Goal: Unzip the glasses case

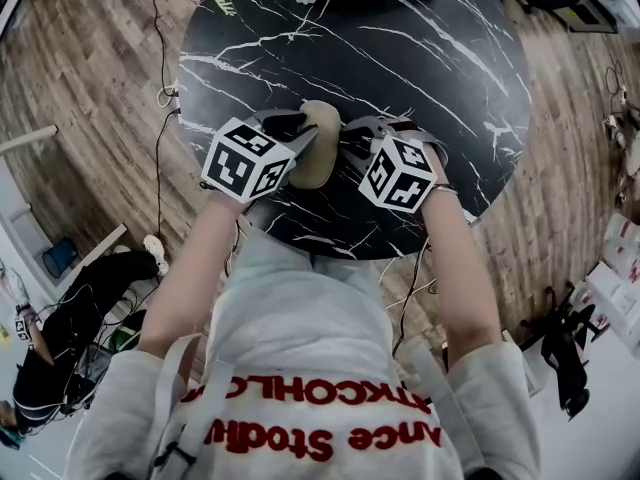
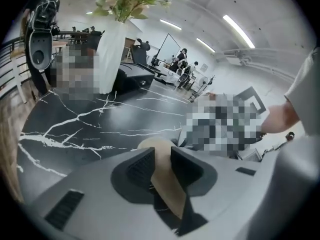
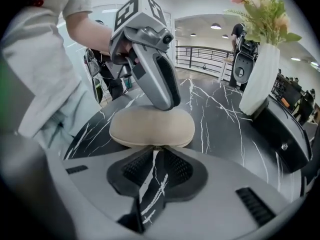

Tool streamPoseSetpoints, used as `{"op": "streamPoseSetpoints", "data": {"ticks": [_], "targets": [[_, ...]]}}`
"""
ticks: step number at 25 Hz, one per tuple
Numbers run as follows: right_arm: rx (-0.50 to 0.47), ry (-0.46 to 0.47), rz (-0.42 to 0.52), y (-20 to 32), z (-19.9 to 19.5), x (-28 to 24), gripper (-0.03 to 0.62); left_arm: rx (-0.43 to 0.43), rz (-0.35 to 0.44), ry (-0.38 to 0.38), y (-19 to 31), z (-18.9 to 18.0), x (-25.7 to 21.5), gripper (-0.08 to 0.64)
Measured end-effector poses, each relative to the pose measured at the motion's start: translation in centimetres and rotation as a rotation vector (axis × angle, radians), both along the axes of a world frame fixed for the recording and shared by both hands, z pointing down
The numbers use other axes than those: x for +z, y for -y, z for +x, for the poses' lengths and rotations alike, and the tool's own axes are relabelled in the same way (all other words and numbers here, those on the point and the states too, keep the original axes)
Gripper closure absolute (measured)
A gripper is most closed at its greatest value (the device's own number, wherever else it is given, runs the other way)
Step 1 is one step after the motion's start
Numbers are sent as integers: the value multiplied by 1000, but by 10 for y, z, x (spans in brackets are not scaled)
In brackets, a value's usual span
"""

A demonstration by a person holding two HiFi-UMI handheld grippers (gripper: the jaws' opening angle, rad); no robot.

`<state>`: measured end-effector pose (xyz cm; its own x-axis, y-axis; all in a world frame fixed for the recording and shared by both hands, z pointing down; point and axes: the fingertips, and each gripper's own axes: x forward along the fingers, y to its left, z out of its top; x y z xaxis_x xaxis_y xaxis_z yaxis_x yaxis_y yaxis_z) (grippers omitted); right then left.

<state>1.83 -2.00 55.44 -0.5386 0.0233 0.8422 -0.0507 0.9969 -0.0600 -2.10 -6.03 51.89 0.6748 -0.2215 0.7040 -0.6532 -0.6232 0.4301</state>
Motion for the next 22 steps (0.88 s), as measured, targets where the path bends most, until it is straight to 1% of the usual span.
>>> {"op": "streamPoseSetpoints", "data": {"ticks": [3, 5, 7, 10, 15, 18, 22], "targets": [[-23, -6, -22, 0, -1, 0, 518, 40, 2, 14, 0, 1, 0, 456], [-36, -20, -17, 0, -2, -1, 532, 56, 4, 21, 1, 2, 0, 460], [-46, -29, -4, -2, -4, -1, 547, 57, 12, 32, 2, 1, 0, 472], [-44, -21, -5, -6, -8, 0, 554, 47, 37, 53, 4, 3, -1, 486], [3, 12, -7, -14, -13, -2, 558, 17, 30, 18, 8, 1, 0, 495], [60, 39, -18, -18, -14, -2, 558, 24, 33, 27, 7, 1, 0, 495], [74, 51, -19, -28, -19, -3, 558, -8, 42, 12, 7, 0, 0, 495]]}}
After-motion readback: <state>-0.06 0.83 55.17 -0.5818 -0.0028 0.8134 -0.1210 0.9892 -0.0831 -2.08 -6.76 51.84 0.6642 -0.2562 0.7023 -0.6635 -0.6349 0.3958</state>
